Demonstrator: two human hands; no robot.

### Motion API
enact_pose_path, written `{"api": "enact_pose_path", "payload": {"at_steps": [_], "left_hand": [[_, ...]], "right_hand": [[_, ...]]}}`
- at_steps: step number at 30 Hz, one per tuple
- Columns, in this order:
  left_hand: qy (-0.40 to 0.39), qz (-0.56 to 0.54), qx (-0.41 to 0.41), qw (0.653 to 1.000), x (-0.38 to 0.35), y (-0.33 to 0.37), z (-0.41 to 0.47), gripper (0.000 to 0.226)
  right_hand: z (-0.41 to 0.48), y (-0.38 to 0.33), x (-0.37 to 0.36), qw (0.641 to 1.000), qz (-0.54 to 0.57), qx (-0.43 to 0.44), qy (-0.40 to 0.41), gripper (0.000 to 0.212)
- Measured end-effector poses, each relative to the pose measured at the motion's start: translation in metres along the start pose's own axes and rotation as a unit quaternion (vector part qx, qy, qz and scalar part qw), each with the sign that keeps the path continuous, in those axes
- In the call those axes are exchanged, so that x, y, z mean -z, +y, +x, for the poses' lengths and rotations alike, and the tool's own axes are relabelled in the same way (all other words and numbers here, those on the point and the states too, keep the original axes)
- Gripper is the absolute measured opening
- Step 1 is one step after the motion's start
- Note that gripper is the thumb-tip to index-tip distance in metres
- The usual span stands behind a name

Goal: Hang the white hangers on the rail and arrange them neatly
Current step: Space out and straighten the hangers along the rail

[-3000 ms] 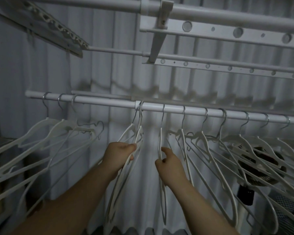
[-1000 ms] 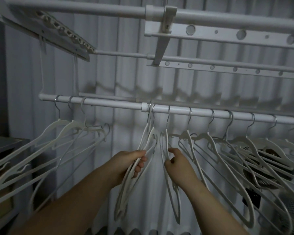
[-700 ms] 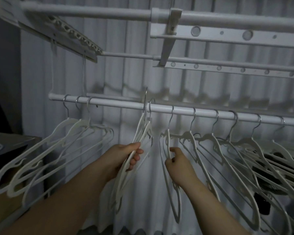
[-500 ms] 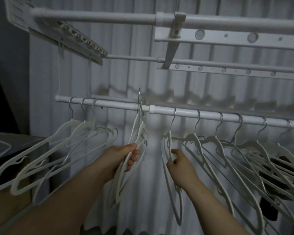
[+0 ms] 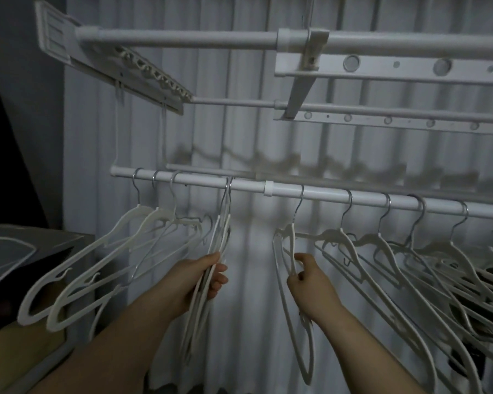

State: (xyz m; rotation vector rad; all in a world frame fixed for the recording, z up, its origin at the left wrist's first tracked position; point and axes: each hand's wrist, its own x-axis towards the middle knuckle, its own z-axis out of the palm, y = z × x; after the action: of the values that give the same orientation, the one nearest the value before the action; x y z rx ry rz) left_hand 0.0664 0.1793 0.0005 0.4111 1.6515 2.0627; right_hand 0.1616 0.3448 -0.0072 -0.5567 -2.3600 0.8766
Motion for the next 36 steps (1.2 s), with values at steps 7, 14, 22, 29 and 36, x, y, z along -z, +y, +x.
{"api": "enact_pose_path", "payload": {"at_steps": [7,14,22,29,36], "left_hand": [[-0.020,-0.031,0.020,0.999,0.011,-0.002,0.005,0.035],[0.097,0.212,-0.028,0.972,0.014,0.006,0.001,0.032],[0.189,0.481,-0.434,0.738,-0.008,0.033,0.015,0.028],[0.081,0.627,-0.503,0.590,-0.065,0.062,0.046,0.050],[0.079,0.693,-0.416,0.584,-0.067,0.072,0.067,0.048]], "right_hand": [[-0.004,0.002,-0.001,1.000,0.017,-0.016,0.008,0.046],[-0.004,0.005,-0.001,0.999,0.033,-0.027,0.018,0.046],[-0.006,0.015,0.010,0.998,0.044,-0.032,0.033,0.045],[-0.004,0.024,0.017,0.998,0.026,-0.033,0.053,0.047],[0.000,0.027,0.014,0.998,0.012,-0.031,0.053,0.048]]}}
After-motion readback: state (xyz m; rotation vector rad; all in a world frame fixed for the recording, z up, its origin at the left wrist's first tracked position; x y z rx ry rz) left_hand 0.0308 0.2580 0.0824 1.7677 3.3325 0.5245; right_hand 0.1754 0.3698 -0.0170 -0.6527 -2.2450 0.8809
